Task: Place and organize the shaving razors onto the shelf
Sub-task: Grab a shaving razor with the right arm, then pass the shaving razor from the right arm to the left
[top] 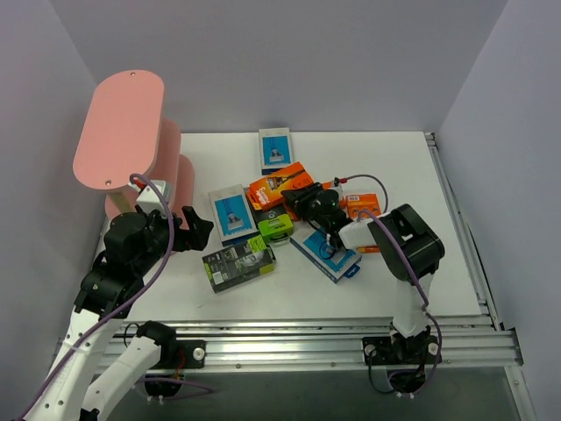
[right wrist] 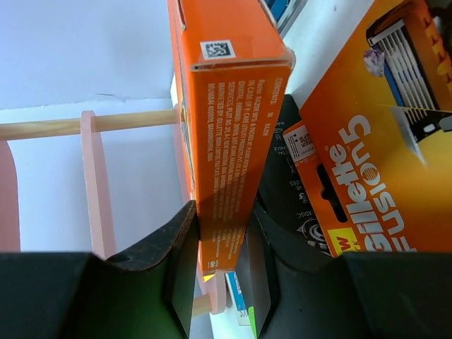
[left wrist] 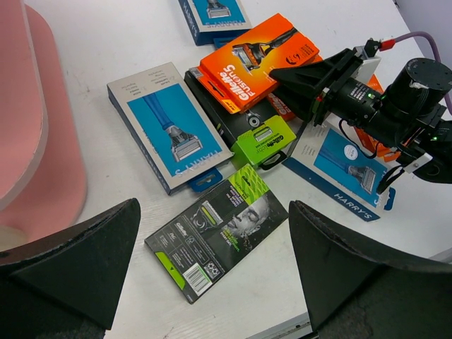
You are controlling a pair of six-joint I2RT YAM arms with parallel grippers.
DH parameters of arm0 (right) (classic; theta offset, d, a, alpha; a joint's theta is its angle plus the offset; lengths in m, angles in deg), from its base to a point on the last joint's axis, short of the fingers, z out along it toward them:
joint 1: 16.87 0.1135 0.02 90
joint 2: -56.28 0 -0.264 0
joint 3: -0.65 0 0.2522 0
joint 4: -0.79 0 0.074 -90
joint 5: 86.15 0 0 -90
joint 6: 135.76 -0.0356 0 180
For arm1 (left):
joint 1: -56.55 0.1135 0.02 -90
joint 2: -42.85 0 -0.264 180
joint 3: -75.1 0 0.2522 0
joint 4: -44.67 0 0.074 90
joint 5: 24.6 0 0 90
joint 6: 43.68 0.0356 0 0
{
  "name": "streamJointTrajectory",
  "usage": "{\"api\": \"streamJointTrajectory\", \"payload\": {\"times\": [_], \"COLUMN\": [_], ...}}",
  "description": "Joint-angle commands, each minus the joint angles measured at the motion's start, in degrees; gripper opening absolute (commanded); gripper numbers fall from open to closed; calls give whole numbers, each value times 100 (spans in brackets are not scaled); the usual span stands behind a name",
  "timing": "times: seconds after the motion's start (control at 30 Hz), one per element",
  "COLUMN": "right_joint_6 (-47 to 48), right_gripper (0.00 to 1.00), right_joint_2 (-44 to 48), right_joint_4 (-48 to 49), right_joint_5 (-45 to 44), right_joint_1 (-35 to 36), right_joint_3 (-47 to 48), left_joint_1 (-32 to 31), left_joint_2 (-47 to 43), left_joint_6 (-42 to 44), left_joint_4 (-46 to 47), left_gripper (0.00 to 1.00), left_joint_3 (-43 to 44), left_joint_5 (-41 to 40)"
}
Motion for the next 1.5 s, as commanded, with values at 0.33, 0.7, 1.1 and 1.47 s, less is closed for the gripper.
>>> {"api": "streamJointTrajectory", "payload": {"times": [0.33,0.7,1.1,1.47], "right_joint_6": [923,3515,3738,3765], "right_gripper": [0,0,0,0], "right_joint_2": [1093,2543,4019,4556], "right_joint_4": [-96,-2889,-2260,-2171], "right_joint_5": [1428,3470,4710,5194], "right_joint_1": [-325,-598,-528,-28], "right_joint_3": [110,286,-883,-831], "left_joint_1": [-34,-26,-26,-26], "left_joint_2": [83,522,1129,953], "left_joint_6": [-50,-552,108,-884], "left_joint_4": [50,190,-425,1559], "left_gripper": [94,94,94,94], "left_joint_3": [477,767,1137,179], "left_joint_5": [379,1794,2076,3289]}}
